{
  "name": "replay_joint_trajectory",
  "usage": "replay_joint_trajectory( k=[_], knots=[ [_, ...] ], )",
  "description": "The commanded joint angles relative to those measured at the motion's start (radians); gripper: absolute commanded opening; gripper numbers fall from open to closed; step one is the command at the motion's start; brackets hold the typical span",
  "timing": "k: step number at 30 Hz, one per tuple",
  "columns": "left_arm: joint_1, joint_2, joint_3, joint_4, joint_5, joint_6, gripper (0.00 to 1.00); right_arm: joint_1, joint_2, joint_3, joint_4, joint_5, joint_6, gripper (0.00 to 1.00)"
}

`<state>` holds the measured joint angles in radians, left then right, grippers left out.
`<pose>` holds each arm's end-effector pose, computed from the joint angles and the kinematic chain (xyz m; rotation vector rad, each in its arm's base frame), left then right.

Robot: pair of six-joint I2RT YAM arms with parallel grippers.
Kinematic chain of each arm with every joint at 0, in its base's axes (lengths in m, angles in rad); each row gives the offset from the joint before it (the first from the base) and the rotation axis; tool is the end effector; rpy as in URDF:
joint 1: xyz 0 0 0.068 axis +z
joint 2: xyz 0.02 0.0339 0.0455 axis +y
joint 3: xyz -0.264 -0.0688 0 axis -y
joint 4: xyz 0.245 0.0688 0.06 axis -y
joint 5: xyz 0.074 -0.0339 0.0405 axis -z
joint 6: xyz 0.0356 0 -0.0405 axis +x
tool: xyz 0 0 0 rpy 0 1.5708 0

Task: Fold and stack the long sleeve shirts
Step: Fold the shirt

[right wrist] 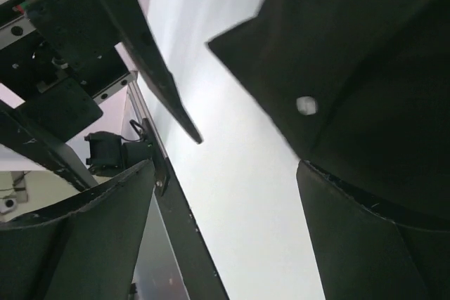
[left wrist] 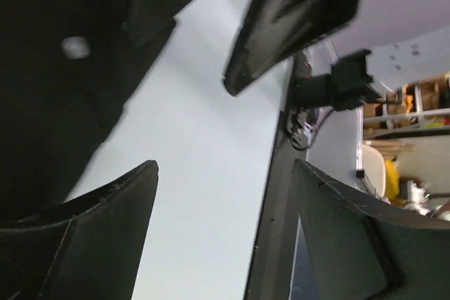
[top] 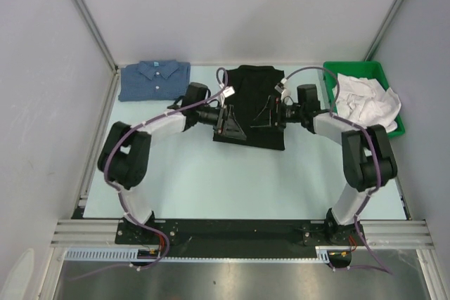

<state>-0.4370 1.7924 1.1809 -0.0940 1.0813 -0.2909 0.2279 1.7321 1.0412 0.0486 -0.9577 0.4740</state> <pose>0.3329 -0.1902 0.2207 0.7731 2.1614 -1.6046 0.3491 0.1109 0.2076 -0.2951 2.2347 1.4391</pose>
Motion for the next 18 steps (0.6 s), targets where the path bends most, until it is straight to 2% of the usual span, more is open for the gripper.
replay_joint_trajectory(
  k=[1,5,10,13,14,18],
  knots=[
    [0.029,0.159,0.054,0.206,-0.033,-0.152,0.83,-0.015,0.151,0.014,0.155,-0.033,0.106,0.89],
    [0.087,0.288,0.077,0.22,-0.13,-0.195,0.83,-0.051,0.257,0.02,0.13,-0.02,0.072,0.9],
    [0.199,0.369,0.008,0.197,-0.187,-0.197,0.83,-0.136,0.322,-0.003,0.01,0.026,-0.061,0.91],
    [0.234,0.337,-0.045,0.117,-0.178,-0.131,0.84,-0.179,0.299,-0.021,-0.132,0.02,-0.135,0.9],
    [0.241,0.297,-0.059,0.102,-0.167,-0.11,0.83,-0.185,0.264,-0.02,-0.165,0.011,-0.177,0.9],
    [0.258,0.112,-0.089,0.027,-0.097,0.013,0.83,-0.187,0.126,0.032,-0.239,-0.085,-0.175,0.91]
  ],
)
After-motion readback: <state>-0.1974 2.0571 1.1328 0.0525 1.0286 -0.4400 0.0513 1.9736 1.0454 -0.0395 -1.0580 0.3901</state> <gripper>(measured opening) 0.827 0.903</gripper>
